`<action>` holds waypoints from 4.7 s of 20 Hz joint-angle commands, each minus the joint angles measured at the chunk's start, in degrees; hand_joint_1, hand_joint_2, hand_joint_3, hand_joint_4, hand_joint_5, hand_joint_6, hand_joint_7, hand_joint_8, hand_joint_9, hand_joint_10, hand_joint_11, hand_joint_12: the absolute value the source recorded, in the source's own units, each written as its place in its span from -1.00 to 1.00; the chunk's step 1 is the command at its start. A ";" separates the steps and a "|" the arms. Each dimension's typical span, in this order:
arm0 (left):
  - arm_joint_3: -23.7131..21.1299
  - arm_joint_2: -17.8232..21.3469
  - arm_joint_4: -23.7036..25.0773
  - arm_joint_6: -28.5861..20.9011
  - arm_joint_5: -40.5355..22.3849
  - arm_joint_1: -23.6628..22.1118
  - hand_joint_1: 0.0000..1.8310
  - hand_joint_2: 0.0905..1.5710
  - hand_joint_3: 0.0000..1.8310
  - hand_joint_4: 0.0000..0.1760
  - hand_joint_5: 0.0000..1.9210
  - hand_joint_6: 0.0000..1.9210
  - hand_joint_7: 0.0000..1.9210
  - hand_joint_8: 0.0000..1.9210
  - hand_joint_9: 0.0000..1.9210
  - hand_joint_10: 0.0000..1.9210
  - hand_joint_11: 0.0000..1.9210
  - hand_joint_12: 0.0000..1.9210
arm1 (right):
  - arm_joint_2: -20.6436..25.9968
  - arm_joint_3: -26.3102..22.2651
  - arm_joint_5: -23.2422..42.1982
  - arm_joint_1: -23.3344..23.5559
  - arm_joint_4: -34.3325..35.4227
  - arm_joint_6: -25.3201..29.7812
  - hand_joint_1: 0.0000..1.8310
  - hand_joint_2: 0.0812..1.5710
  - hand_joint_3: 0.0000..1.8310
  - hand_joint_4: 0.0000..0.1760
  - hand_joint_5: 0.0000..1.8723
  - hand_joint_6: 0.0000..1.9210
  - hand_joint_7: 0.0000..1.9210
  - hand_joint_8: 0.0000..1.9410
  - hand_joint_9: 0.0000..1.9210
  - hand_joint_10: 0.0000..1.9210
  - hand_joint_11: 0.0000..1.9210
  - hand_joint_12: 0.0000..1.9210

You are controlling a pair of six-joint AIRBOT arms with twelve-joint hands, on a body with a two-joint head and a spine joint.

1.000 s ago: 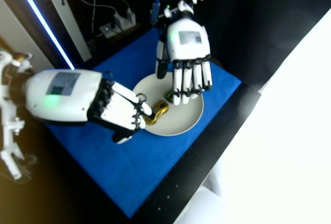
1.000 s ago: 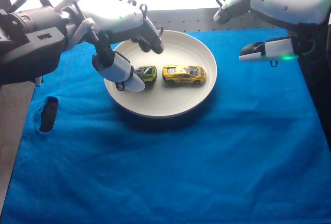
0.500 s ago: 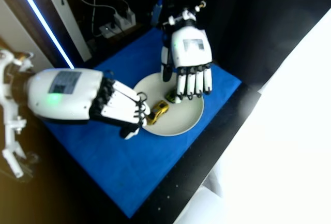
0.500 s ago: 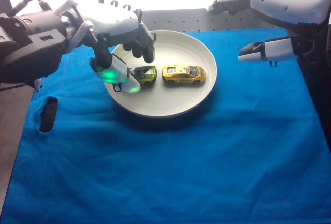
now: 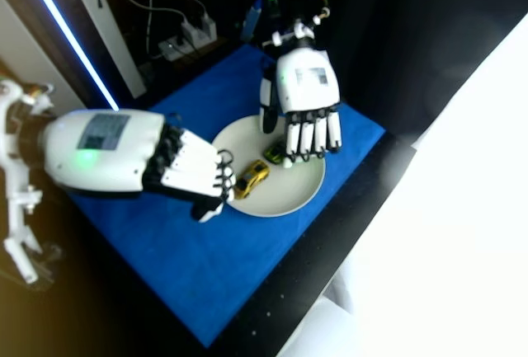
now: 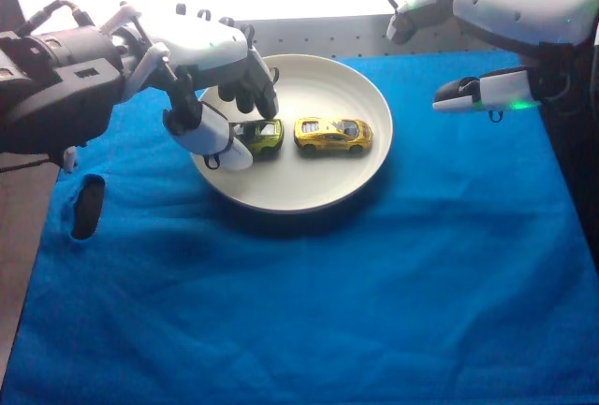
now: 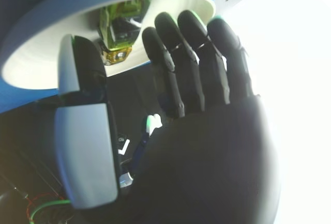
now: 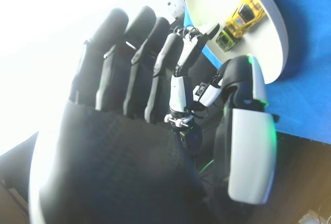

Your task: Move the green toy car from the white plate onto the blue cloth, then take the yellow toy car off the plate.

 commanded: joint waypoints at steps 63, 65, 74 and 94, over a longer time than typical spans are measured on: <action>-30.74 26.77 -4.45 -0.08 -27.16 20.97 -0.12 0.33 -1.00 0.29 -0.50 -0.87 -0.50 -0.91 -0.61 -0.72 -0.99 0.27 | 0.17 -0.07 7.25 -1.15 1.74 -0.03 0.14 0.32 -1.00 -1.00 -0.34 -0.43 -0.30 -0.50 -0.53 0.09 -0.79 0.78; -30.73 27.07 -5.23 -0.09 -28.22 21.40 -0.15 0.30 -1.00 0.69 -0.55 -0.96 -0.57 -0.98 -0.63 -0.84 -1.00 0.22 | 0.29 -0.10 7.25 -1.15 1.75 -0.03 0.15 0.31 -1.00 -1.00 -0.34 -0.43 -0.30 -0.50 -0.55 0.09 -0.81 0.79; -31.54 27.22 -18.99 6.81 -46.09 26.17 -0.29 0.45 -1.00 0.08 -0.36 -0.98 -0.43 -0.99 -0.49 -0.96 -1.00 0.19 | -1.04 0.75 7.25 -1.30 2.72 -0.03 0.19 0.35 -1.00 -1.00 -0.32 -0.55 -0.26 -0.73 -0.44 -0.15 -0.69 0.68; -30.72 22.72 -26.86 12.16 -53.41 27.97 -0.02 0.52 -1.00 0.94 -0.22 0.33 -0.22 -1.00 -0.33 -0.87 -0.92 0.52 | -13.69 9.51 4.83 -0.77 8.93 -0.04 -0.07 0.33 -1.00 -1.00 -0.22 -1.00 -0.46 -0.24 -0.66 0.34 -0.80 1.00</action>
